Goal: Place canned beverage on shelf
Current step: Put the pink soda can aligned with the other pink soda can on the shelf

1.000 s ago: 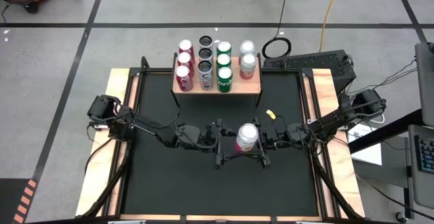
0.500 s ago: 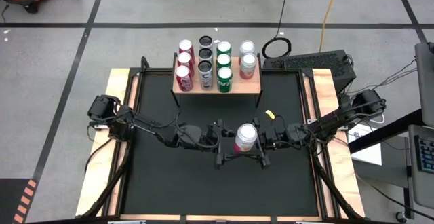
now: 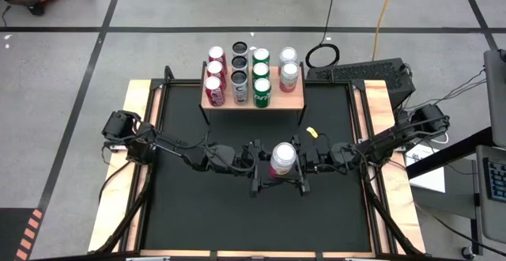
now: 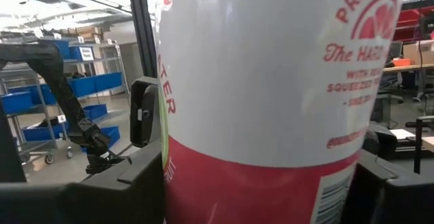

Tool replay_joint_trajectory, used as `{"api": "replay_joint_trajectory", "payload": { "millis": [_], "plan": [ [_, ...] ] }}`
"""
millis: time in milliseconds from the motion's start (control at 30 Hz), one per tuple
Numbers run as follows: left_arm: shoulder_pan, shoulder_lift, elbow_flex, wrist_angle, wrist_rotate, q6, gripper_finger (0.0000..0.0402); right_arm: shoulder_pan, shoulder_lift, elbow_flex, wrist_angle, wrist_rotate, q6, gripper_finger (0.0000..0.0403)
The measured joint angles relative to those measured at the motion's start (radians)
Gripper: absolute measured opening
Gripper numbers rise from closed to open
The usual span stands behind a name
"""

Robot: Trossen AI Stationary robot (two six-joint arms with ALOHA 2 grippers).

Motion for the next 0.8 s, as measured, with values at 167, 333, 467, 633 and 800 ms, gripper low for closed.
{"api": "replay_joint_trajectory", "payload": {
  "millis": [167, 333, 467, 633, 800],
  "plan": [
    [0.002, 0.000, 0.000, -0.007, 0.000, 0.037, 0.0391, -0.008, 0.000, 0.011, -0.029, -0.010, 0.005, 0.0279],
    [0.002, 0.000, 0.000, -0.014, 0.006, 0.054, 0.0391, -0.008, 0.000, 0.011, -0.029, -0.014, 0.016, 0.0279],
    [0.002, 0.000, 0.000, -0.025, 0.006, 0.072, 0.0391, -0.008, 0.000, 0.011, -0.032, -0.014, 0.023, 0.0279],
    [0.002, 0.000, 0.000, -0.026, 0.006, 0.072, 0.0391, -0.008, 0.000, 0.011, -0.031, -0.014, 0.023, 0.0279],
    [0.002, 0.000, 0.000, -0.026, 0.005, 0.048, 0.0391, -0.008, 0.000, 0.011, -0.032, -0.015, 0.023, 0.0279]
  ]
}}
